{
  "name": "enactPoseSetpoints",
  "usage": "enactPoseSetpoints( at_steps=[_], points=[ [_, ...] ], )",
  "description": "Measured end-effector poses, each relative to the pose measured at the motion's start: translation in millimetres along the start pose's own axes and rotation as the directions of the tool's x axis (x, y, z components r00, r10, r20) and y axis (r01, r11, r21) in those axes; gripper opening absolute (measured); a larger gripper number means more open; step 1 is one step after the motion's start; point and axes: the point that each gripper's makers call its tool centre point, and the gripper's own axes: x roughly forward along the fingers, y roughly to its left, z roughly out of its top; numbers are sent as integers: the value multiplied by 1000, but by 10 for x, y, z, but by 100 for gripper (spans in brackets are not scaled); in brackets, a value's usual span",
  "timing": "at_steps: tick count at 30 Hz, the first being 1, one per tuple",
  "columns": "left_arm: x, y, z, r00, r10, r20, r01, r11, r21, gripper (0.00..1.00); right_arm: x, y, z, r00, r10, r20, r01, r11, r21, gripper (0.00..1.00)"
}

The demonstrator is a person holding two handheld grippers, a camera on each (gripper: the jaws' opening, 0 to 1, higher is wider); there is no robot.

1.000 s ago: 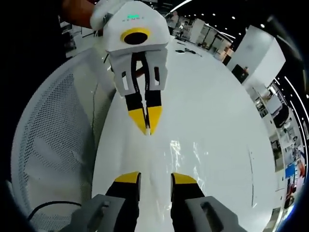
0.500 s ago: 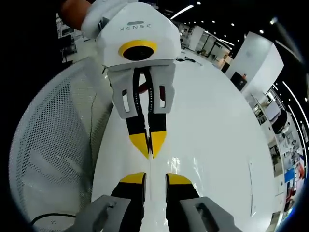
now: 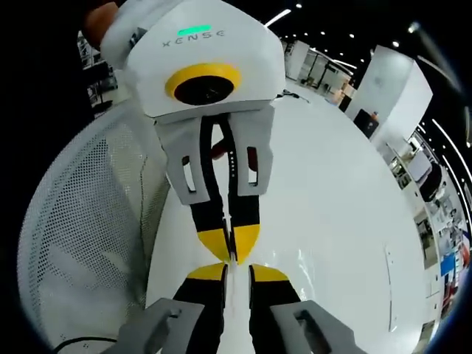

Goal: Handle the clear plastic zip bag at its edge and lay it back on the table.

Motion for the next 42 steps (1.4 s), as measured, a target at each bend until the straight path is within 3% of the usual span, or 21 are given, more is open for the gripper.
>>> enactPoseSetpoints(
  at_steps=[15, 32, 36, 42],
  points=[
    [-18, -11, 6, 1000, 2, 5, -2, 1000, 11, 0, 48, 61, -16, 999, 39, -31, -38, 999, 13, 0],
    [-14, -45, -15, 1000, -15, 15, 15, 999, 28, 0, 133, 57, -102, 995, 64, -77, -58, 996, 70, 0],
    [3, -77, -54, 999, -33, 6, 34, 998, -45, 0, 159, 88, -110, 995, 66, -80, -60, 996, 69, 0],
    [1, -71, -116, 1000, -31, 0, 31, 998, -55, 0, 171, 88, -189, 994, 70, -87, -61, 992, 109, 0]
  ],
)
